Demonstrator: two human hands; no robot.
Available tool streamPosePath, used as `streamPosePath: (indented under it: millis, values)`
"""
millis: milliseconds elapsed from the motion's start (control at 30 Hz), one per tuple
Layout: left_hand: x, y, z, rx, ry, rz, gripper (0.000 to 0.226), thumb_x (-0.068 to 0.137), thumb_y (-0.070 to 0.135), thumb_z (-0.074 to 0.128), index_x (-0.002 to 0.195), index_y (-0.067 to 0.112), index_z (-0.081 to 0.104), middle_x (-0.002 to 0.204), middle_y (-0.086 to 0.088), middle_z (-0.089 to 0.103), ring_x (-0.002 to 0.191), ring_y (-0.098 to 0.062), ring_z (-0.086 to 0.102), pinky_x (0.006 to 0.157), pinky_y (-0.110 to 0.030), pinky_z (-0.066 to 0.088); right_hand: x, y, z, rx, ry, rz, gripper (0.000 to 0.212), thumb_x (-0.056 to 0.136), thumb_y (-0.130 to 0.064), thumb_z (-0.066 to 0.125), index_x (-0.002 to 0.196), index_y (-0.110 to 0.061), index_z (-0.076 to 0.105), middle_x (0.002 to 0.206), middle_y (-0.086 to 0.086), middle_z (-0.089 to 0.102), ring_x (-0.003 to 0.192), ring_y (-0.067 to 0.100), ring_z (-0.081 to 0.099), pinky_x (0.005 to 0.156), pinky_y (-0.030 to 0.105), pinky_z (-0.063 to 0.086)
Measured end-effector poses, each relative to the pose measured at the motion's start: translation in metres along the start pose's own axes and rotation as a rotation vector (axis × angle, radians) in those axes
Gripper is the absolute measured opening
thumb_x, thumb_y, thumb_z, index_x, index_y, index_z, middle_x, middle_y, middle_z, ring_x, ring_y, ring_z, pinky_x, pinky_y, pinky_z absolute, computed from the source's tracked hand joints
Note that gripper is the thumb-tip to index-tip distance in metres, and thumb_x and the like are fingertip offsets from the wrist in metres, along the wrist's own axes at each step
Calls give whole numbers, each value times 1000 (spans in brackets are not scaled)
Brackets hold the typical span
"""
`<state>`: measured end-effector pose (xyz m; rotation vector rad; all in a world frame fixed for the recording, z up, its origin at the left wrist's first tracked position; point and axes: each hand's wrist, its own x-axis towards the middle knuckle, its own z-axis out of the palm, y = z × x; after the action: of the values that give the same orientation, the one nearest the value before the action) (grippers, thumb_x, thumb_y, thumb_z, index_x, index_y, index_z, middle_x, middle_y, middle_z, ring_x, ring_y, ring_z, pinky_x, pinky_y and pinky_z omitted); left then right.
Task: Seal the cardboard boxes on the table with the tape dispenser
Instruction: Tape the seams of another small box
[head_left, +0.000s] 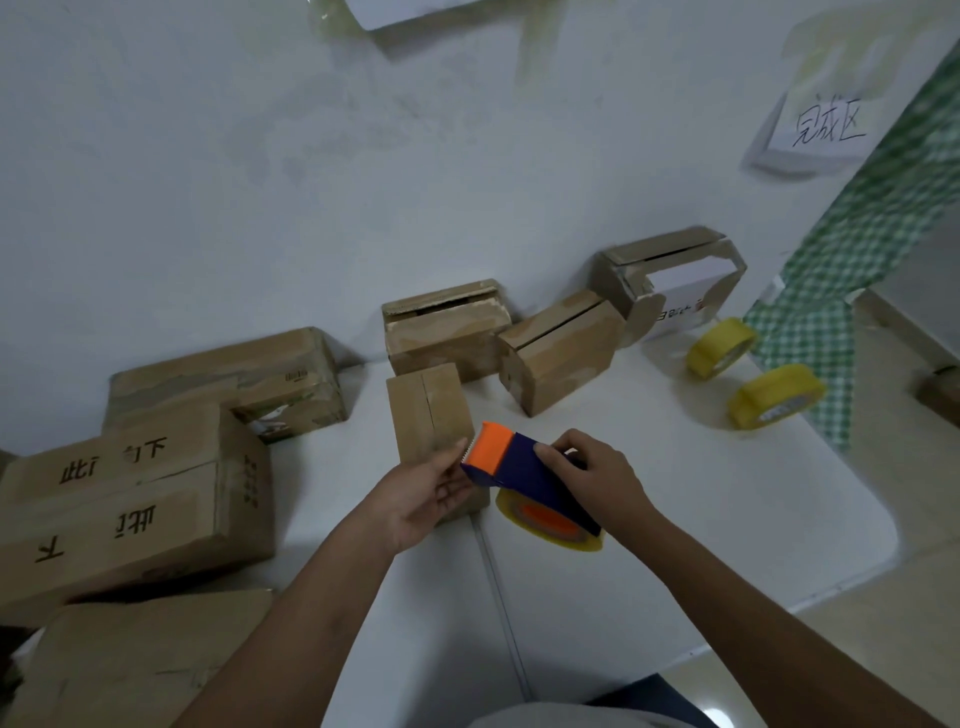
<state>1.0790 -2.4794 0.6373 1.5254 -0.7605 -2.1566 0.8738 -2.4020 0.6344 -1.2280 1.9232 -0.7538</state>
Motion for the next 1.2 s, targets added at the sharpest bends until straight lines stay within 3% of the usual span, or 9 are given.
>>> streamPosePath:
  millis: [200, 333, 500, 567, 667, 867, 967, 1100, 1200]
  values:
    - [-2, -2, 3, 2, 21, 16, 31, 95, 12, 62, 124, 2, 62, 121, -20, 67, 116, -27, 63, 96, -33, 51, 0, -5, -3, -22, -1, -34, 28, 90, -62, 47, 90, -35, 52, 86, -14, 64, 74, 3, 63, 56, 14, 45]
    - [0, -6, 2, 46, 23, 24, 20, 96, 14, 61, 114, 7, 66, 103, -12, 71, 99, -20, 65, 89, -29, 53, 1, -4, -4, -42, -10, -53, 30, 90, -63, 47, 93, -34, 53, 87, -14, 64, 74, 3, 63, 56, 13, 44]
    - [2, -10, 2, 184, 95, 127, 17, 96, 15, 62, 110, 9, 70, 108, -14, 73, 107, -27, 67, 95, -38, 55, 3, -2, -4, -71, -12, -59, 34, 88, -65, 48, 94, -33, 55, 87, -13, 64, 73, 3, 62, 56, 13, 46]
    - [2, -11, 4, 312, 164, 202, 15, 98, 16, 60, 105, 11, 71, 103, -12, 73, 99, -24, 68, 78, -30, 60, 4, -2, -4, -85, -25, -57, 34, 87, -65, 49, 95, -32, 55, 86, -13, 63, 72, 3, 62, 54, 12, 45]
    - [5, -13, 7, 410, 250, 272, 15, 99, 16, 57, 100, 15, 72, 96, -5, 72, 86, -13, 66, 55, -14, 49, 7, -3, -4, -113, -30, -66, 36, 87, -66, 50, 96, -31, 55, 87, -12, 64, 72, 4, 62, 53, 12, 45]
    - [5, -14, 0, 409, 304, 379, 18, 98, 13, 58, 90, 12, 74, 87, -3, 73, 84, -15, 67, 76, -26, 55, 15, -5, -6, -203, -93, -109, 35, 87, -66, 50, 95, -33, 54, 90, -12, 65, 74, 5, 63, 63, 20, 55]
    - [5, -12, -17, 351, 348, 424, 16, 95, 15, 64, 83, 10, 73, 75, -4, 69, 73, -15, 63, 69, -24, 52, 18, -2, -11, -238, -127, -144, 31, 87, -66, 51, 94, -36, 54, 92, -12, 64, 75, 4, 61, 60, 16, 50]
    - [3, -10, -61, 260, 471, 428, 11, 93, 10, 66, 84, 9, 72, 80, -9, 67, 78, -20, 60, 72, -25, 51, 23, 7, -21, -313, -179, -147, 30, 86, -67, 51, 94, -38, 55, 90, -13, 61, 75, 2, 59, 59, 15, 46]
    - [0, -19, -79, 219, 464, 386, 10, 92, 11, 68, 84, 10, 73, 79, -7, 68, 79, -19, 62, 71, -24, 51, 31, 12, -29, -372, -178, -141, 33, 85, -68, 52, 92, -37, 56, 89, -11, 61, 76, 3, 58, 60, 19, 45]
